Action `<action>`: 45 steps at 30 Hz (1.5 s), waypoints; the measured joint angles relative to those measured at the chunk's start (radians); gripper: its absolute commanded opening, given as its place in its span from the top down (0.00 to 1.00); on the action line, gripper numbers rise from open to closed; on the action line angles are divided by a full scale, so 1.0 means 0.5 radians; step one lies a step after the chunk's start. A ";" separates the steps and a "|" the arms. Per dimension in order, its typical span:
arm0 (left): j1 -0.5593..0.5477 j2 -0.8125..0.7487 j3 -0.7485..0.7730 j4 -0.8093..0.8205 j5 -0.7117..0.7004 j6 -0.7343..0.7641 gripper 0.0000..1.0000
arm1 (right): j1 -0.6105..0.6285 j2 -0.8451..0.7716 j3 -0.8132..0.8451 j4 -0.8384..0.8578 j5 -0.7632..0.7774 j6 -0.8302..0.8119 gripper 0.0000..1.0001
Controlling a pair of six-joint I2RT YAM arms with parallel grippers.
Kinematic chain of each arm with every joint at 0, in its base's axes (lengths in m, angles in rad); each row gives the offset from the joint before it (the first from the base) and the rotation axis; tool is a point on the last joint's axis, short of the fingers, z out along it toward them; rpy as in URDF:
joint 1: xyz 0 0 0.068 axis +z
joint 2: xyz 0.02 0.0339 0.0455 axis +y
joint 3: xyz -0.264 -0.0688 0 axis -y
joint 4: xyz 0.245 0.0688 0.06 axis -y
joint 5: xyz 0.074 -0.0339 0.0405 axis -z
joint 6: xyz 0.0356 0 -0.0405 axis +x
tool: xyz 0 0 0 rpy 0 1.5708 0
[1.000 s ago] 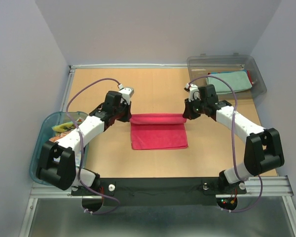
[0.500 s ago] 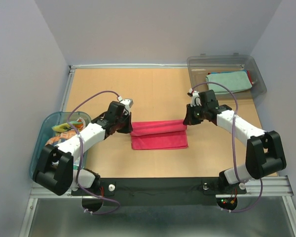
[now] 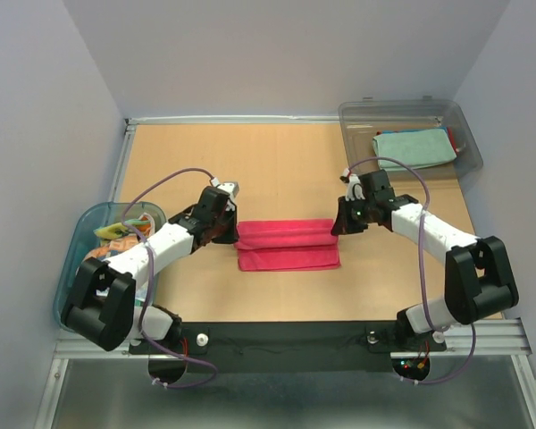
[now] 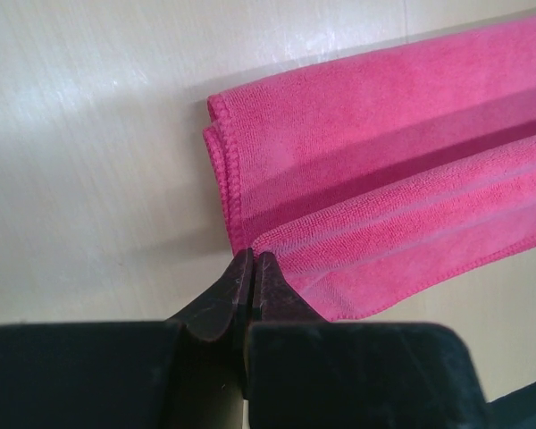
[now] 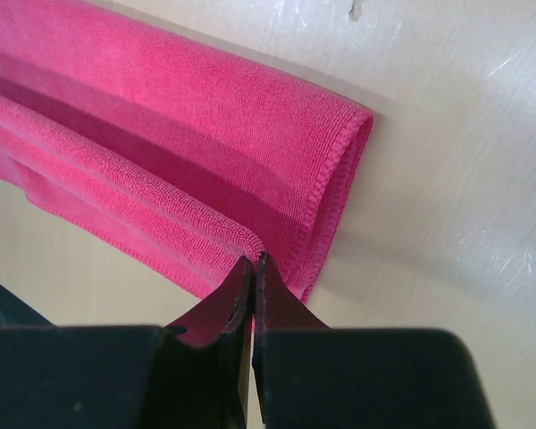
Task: Fold and stack the towels
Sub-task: Fold the towel
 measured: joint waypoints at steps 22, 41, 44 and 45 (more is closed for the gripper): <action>-0.088 0.053 -0.027 -0.007 -0.050 -0.086 0.92 | -0.001 0.056 -0.087 -0.002 0.037 0.105 0.99; -0.129 -0.065 -0.051 -0.057 -0.056 -0.166 0.84 | -0.001 -0.114 -0.104 -0.002 0.141 0.208 0.89; -0.146 -0.069 -0.108 -0.050 -0.040 -0.196 0.66 | 0.000 -0.114 -0.152 -0.003 0.143 0.243 0.76; -0.156 -0.079 -0.133 -0.055 -0.036 -0.204 0.61 | 0.000 -0.114 -0.172 -0.015 0.143 0.253 0.70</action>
